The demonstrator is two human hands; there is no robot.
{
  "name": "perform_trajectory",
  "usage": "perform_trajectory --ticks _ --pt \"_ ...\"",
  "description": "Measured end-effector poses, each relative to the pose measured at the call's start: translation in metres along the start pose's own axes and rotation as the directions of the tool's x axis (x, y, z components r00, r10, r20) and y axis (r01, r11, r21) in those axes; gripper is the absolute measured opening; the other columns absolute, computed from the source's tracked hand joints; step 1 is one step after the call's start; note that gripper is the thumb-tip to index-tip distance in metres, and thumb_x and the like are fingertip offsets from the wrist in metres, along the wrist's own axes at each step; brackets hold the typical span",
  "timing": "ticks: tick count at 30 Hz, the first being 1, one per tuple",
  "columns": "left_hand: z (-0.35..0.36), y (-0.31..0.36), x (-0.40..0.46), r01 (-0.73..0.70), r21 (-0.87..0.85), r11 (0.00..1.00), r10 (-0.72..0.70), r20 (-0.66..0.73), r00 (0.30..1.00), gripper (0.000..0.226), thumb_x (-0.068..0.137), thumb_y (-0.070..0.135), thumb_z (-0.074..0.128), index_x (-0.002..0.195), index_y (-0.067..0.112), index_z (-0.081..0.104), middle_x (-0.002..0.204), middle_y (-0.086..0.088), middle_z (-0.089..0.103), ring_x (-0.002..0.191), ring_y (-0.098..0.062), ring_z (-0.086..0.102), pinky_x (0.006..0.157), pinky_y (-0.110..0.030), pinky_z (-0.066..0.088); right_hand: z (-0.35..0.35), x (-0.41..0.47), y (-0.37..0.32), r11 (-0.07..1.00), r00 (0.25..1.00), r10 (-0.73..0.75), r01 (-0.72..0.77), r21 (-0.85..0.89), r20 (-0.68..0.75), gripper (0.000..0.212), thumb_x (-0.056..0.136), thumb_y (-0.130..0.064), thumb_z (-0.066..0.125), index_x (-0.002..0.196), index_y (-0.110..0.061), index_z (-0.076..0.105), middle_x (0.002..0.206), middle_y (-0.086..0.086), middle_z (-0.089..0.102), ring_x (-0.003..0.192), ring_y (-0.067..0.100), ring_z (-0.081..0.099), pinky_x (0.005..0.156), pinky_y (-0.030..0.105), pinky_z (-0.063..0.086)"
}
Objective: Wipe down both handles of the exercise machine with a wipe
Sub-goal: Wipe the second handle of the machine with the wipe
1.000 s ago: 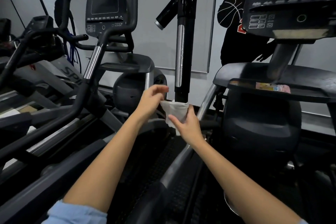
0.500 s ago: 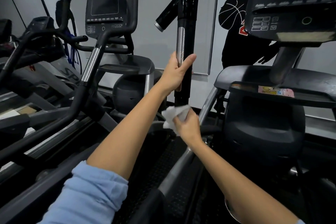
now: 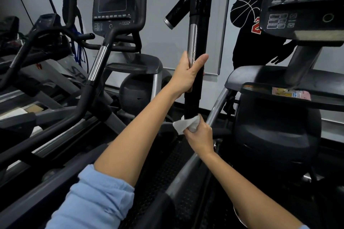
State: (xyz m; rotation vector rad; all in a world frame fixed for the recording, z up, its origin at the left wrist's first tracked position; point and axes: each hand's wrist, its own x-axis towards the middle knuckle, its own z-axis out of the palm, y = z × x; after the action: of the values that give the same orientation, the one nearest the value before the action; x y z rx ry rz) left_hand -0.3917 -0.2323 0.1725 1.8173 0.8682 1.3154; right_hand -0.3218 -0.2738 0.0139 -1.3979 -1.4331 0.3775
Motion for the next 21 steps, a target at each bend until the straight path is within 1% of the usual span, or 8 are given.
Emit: perform_trajectory --ticks 3,5,9,11,14,16,19,21 --pt "0.002 -0.002 0.002 -0.017 -0.002 1.000 0.016 -0.011 1.000 0.031 0.093 0.041 0.050 0.106 0.014 0.041 0.079 0.001 0.052 0.080 -0.020 0.059 0.060 -0.024 0.050 -0.001 0.022 -0.028 0.941 0.994 0.093 -0.069 0.332 -0.057 0.019 0.074 -0.032 0.061 0.083 -0.016 0.055 0.076 0.003 0.063 0.072 0.017 0.062 0.066 0.039 0.053" --pt "0.002 -0.003 0.002 -0.013 -0.002 1.000 0.013 -0.015 1.000 0.029 0.093 0.041 0.050 0.103 0.016 0.041 0.081 0.001 0.051 0.081 -0.019 0.059 0.060 -0.022 0.048 -0.001 0.028 -0.034 0.909 0.995 0.090 -0.061 0.412 -0.051 0.014 0.075 -0.035 0.060 0.076 -0.024 0.051 0.071 -0.004 0.058 0.068 0.010 0.058 0.063 0.036 0.050" --pt "0.003 -0.001 0.001 -0.013 -0.009 1.000 0.013 -0.019 1.000 0.026 0.093 0.040 0.051 0.098 0.017 0.041 0.078 0.001 0.050 0.080 -0.021 0.058 0.064 -0.029 0.050 0.006 0.007 -0.005 0.962 0.997 0.014 0.007 0.273 -0.078 0.062 0.072 -0.057 0.047 0.101 -0.003 0.059 0.070 -0.006 0.057 0.067 0.009 0.058 0.062 0.036 0.048" --pt "0.003 0.000 0.000 -0.015 -0.011 1.000 0.015 -0.016 1.000 0.023 0.092 0.040 0.051 0.096 0.020 0.042 0.079 -0.001 0.051 0.079 -0.022 0.057 0.073 -0.037 0.052 0.007 0.008 -0.004 0.962 0.997 0.014 0.009 0.274 -0.082 0.068 0.072 -0.057 0.045 0.100 0.003 0.058 0.064 -0.007 0.053 0.061 0.005 0.052 0.059 0.035 0.045" --pt "0.001 -0.002 0.001 -0.003 0.015 1.000 0.003 -0.003 1.000 0.024 0.091 0.044 0.052 0.093 0.023 0.042 0.086 -0.006 0.050 0.086 -0.031 0.059 0.084 -0.045 0.052 -0.002 0.025 -0.039 0.888 0.992 0.107 -0.066 0.456 -0.065 0.028 0.085 -0.037 0.054 0.077 -0.011 0.056 0.067 0.000 0.056 0.057 0.000 0.054 0.056 0.024 0.044" --pt "0.000 -0.001 0.001 0.016 0.022 1.000 -0.016 0.012 1.000 0.026 0.089 0.047 0.053 0.090 0.023 0.042 0.089 -0.008 0.049 0.089 -0.035 0.059 0.088 -0.047 0.050 -0.013 0.043 -0.057 0.836 0.990 0.131 -0.085 0.542 -0.048 0.030 0.096 -0.017 0.047 0.067 -0.017 0.051 0.063 -0.005 0.052 0.049 -0.010 0.052 0.050 0.007 0.039" --pt "-0.003 0.003 0.001 0.035 0.046 0.998 -0.036 0.037 0.999 0.027 0.091 0.048 0.051 0.091 0.022 0.042 0.089 -0.007 0.045 0.082 -0.018 0.051 0.081 -0.035 0.049 -0.020 0.053 -0.063 0.849 0.996 0.084 -0.062 0.525 -0.018 0.038 0.098 -0.009 0.037 0.064 -0.019 0.048 0.059 -0.009 0.050 0.046 -0.011 0.050 0.048 0.005 0.037" --pt "-0.004 0.008 -0.001 0.036 0.102 0.994 -0.040 0.045 0.998 0.029 0.093 0.045 0.047 0.100 0.017 0.042 0.089 -0.001 0.045 0.078 -0.008 0.046 0.072 -0.020 0.042 -0.018 0.047 -0.052 0.868 1.000 0.014 -0.023 0.496 0.021 0.027 0.097 -0.007 0.041 0.077 -0.016 0.055 0.068 -0.011 0.061 0.062 -0.008 0.057 0.058 0.009 0.043"
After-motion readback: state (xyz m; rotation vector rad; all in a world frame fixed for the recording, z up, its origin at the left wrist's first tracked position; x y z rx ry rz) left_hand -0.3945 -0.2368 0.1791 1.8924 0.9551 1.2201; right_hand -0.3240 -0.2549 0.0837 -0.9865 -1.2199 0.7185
